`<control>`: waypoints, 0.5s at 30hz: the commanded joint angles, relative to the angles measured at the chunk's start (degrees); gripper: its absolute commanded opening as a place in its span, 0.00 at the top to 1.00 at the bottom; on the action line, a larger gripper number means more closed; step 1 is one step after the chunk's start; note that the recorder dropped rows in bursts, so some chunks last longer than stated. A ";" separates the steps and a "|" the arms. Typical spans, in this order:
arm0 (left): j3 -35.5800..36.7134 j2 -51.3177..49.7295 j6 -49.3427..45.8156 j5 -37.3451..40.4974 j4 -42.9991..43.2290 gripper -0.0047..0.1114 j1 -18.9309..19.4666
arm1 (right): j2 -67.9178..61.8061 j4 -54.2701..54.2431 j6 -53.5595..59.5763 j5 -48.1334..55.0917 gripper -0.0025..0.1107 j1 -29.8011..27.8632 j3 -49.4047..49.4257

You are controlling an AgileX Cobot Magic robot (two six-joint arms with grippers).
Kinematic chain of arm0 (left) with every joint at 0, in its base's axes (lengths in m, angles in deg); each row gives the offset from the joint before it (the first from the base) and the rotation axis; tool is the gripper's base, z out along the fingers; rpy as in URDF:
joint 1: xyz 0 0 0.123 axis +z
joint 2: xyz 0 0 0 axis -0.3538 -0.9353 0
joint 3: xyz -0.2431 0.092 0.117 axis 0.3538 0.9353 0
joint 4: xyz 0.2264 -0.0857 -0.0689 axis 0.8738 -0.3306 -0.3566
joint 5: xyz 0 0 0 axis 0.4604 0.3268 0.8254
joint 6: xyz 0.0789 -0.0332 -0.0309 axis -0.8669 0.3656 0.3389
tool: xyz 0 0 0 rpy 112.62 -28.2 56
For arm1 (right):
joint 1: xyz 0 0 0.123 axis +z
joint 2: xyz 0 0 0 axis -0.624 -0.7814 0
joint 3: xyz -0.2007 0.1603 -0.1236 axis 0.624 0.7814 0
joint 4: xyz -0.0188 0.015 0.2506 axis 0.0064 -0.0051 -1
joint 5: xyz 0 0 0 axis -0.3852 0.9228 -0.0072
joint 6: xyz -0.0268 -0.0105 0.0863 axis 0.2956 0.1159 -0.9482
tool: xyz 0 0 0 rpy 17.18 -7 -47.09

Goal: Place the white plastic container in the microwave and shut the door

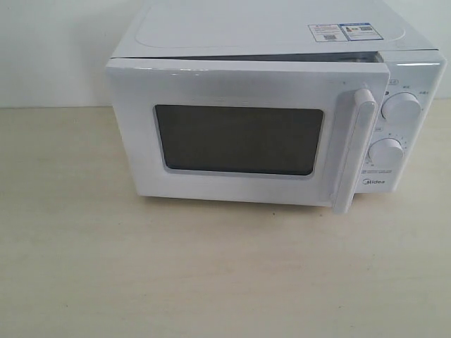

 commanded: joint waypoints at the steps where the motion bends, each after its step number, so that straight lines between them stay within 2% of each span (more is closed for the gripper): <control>1: 0.27 0.46 0.96 -0.19 -0.48 0.93 -0.27 | -7.57 -22.11 25.47 2.89 0.98 2.59 1.71; 4: 0.27 0.46 0.96 -0.19 -0.48 0.93 -0.27 | -12.75 -34.50 37.21 4.70 0.98 4.46 1.84; 9: 0.27 0.46 0.96 1.16 -0.48 0.93 -0.27 | -21.35 -42.78 38.33 0.65 0.98 6.65 1.84; 13: 0.27 0.46 0.96 1.29 -0.48 0.93 -0.27 | -28.40 -50.22 51.74 -4.98 0.98 9.88 1.63; 15: 0.27 0.46 0.96 1.29 -0.48 0.93 -0.27 | -30.38 -51.31 53.41 -10.74 0.98 12.85 1.76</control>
